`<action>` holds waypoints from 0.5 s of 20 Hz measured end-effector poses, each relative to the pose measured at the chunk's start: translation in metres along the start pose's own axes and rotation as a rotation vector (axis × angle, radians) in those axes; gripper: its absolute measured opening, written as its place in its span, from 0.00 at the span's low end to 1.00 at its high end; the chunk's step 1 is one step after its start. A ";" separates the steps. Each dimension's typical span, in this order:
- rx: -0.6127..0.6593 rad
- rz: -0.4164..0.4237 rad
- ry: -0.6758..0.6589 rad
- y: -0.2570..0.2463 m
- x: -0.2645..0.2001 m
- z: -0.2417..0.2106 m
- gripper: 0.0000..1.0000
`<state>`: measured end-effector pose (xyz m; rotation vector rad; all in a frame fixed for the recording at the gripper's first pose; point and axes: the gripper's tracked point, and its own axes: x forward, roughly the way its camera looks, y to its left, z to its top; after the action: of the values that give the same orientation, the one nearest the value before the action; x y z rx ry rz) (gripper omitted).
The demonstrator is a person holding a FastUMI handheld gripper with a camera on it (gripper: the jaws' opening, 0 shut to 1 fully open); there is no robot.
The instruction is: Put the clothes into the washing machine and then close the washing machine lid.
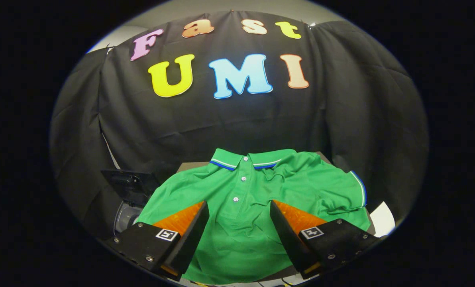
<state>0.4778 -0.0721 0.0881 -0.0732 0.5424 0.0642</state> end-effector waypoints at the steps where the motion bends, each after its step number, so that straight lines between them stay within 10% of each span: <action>1: 0.007 0.004 0.019 0.000 0.005 -0.004 0.96; 10: 0.089 0.036 0.015 -0.005 0.028 -0.009 0.94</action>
<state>0.4980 -0.0762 0.0664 0.0228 0.5613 0.0751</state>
